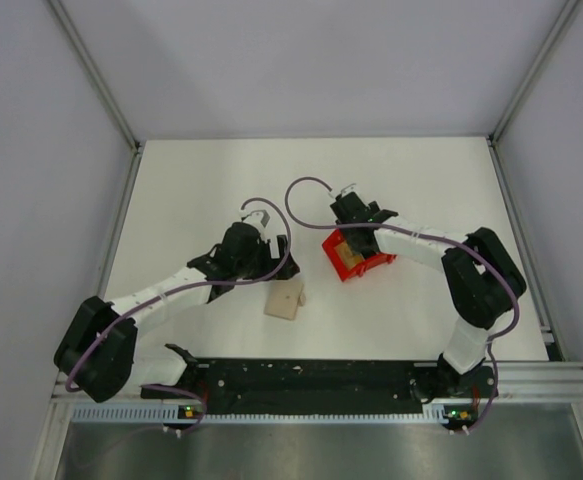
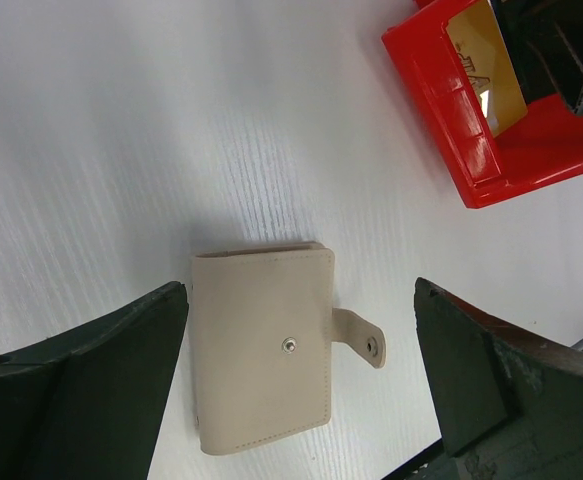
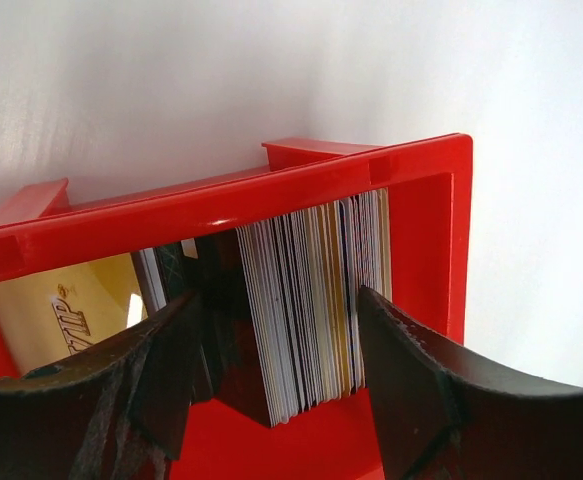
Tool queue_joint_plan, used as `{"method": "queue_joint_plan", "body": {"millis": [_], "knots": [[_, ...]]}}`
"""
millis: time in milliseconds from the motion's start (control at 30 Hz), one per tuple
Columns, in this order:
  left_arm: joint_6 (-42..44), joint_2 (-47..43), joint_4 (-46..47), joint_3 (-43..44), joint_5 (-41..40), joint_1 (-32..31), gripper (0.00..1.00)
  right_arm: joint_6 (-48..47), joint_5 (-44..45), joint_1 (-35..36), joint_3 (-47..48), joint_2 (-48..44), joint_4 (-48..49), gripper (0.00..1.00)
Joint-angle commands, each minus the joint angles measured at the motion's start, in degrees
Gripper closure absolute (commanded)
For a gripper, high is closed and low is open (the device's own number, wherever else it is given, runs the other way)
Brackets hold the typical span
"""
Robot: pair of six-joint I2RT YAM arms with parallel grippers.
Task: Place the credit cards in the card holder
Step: Pick up the credit card from the storage box.
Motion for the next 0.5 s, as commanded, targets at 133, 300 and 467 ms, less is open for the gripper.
{"method": "queue_joint_plan", "body": {"millis": [133,300,467], "knots": [[-0.22,-1.55,1.44,-0.58,-0.7,0.0,0.02,0.34,2.06,0.69,1.45,-3.17,1.02,0.46],[-0.04,-1.47,1.53,-0.67,-0.61,0.0,0.02,0.34,1.89,0.6,1.54,-3.61,1.02,0.56],[-0.13,-1.47,1.7,-1.1,-0.61,0.0,0.02,0.25,1.63,0.69,1.36,-3.87,1.02,0.69]]}}
